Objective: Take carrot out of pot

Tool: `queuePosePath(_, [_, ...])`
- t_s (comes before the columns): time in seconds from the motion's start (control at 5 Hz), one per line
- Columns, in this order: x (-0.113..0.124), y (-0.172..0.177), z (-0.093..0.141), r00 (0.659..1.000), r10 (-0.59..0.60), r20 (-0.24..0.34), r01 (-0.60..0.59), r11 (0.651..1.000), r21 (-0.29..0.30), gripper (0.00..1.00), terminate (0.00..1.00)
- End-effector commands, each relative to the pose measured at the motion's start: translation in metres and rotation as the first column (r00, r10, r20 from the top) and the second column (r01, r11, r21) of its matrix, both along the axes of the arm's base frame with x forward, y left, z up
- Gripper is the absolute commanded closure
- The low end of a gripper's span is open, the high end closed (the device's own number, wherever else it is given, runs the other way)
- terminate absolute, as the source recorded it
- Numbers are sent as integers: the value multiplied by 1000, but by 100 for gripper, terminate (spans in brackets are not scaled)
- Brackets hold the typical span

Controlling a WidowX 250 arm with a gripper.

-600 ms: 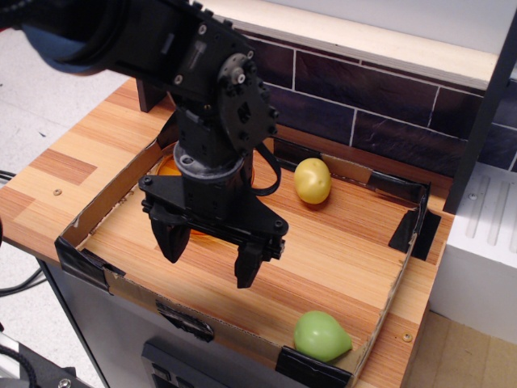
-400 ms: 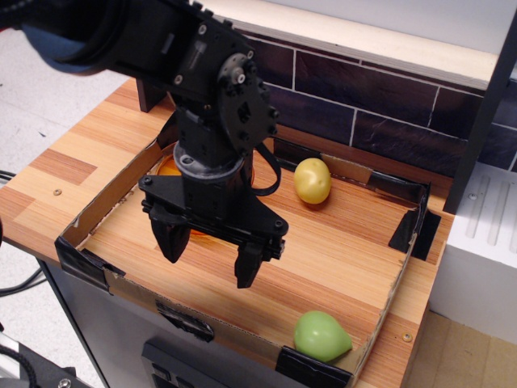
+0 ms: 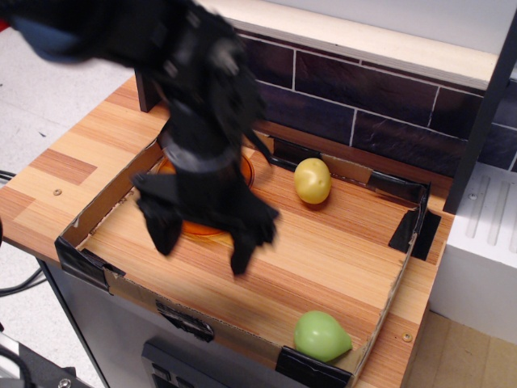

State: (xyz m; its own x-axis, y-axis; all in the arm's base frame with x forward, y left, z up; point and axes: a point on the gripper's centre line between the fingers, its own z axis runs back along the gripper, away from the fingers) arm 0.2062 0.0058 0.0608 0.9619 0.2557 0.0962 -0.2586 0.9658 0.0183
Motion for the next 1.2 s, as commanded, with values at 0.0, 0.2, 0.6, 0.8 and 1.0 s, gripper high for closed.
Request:
queuePosePath(0.0, [41,50,36,972,216,95,-208,975,-81,0,0])
queuePosePath(0.2, [56,58,41,952,288,101,-277,954,-112,0,0])
queuePosePath(0.6, [69,58,18,900,420,116,-403,904,-145,0,0])
queuePosePath(0.8, [73,56,8,866,485,125,-470,873,-128,0,0])
queuePosePath(1.0, [76,54,-2,856,500,132,-491,866,-98,0,0])
